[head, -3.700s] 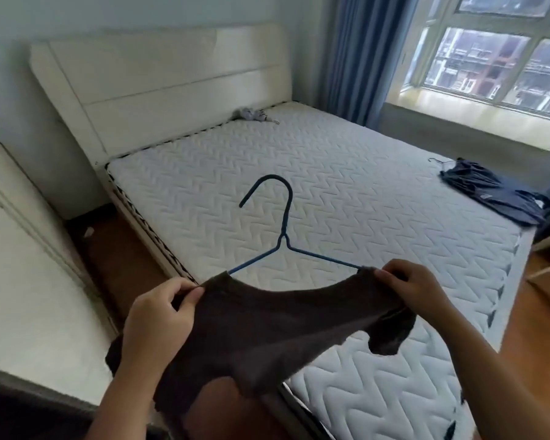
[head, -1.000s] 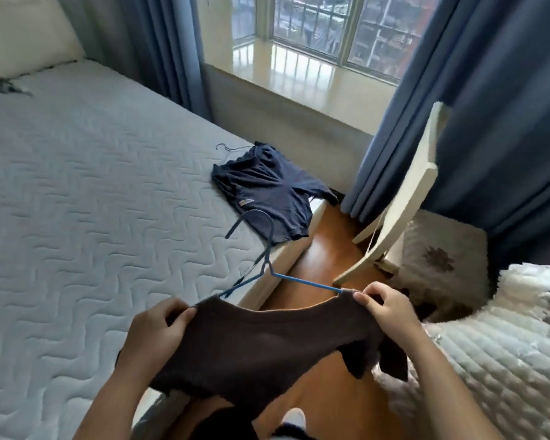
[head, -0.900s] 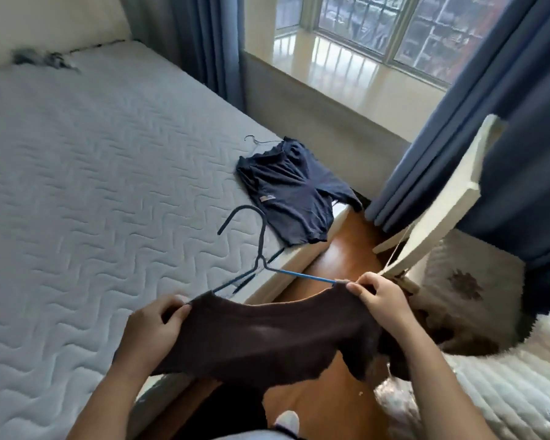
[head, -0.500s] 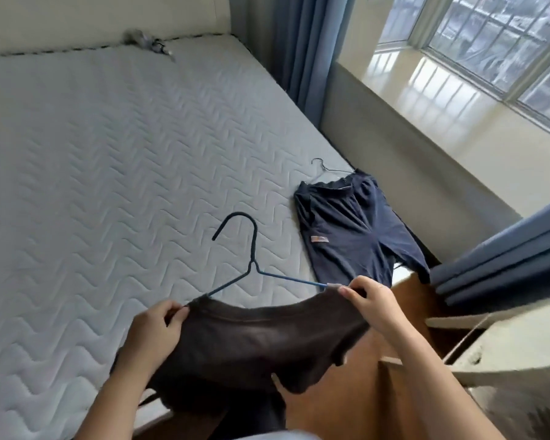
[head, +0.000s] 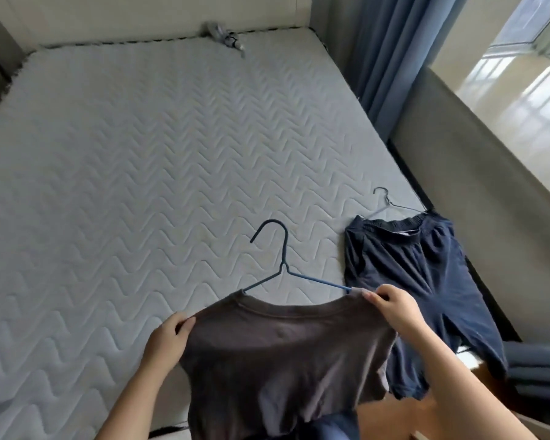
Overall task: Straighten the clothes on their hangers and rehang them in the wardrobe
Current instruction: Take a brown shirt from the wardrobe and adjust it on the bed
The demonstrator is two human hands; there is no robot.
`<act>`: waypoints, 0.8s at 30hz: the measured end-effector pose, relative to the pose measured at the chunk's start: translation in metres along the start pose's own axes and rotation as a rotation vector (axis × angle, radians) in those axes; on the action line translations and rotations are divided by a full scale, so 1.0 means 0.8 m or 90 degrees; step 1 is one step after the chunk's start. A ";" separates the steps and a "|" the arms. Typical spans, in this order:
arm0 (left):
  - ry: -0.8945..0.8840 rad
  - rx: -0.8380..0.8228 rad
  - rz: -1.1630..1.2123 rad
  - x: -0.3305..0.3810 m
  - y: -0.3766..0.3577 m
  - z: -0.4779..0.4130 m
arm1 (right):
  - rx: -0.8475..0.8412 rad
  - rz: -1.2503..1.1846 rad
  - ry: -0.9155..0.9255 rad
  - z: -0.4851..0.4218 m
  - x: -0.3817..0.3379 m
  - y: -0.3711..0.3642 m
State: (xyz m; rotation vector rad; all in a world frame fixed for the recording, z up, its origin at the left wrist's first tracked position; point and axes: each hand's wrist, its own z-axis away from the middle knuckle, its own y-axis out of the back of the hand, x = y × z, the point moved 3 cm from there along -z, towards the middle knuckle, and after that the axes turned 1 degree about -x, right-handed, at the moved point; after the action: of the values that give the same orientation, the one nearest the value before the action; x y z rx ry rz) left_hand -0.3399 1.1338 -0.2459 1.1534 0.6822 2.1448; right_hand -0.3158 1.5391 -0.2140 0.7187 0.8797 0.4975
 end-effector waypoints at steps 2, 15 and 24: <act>0.033 0.025 0.035 0.003 -0.004 -0.014 | -0.036 0.012 -0.001 -0.034 -0.010 0.001; 0.044 0.165 -0.030 0.087 0.011 -0.235 | -0.099 0.087 0.117 -0.313 -0.116 -0.024; -0.028 0.185 -0.064 0.100 -0.070 -0.483 | -0.004 0.054 0.109 -0.533 -0.098 -0.108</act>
State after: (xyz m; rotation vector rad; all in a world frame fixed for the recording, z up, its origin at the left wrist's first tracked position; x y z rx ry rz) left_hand -0.6924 1.1698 -0.4293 1.2809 1.0348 1.9749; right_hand -0.7033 1.5819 -0.4225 0.7170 1.0098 0.6447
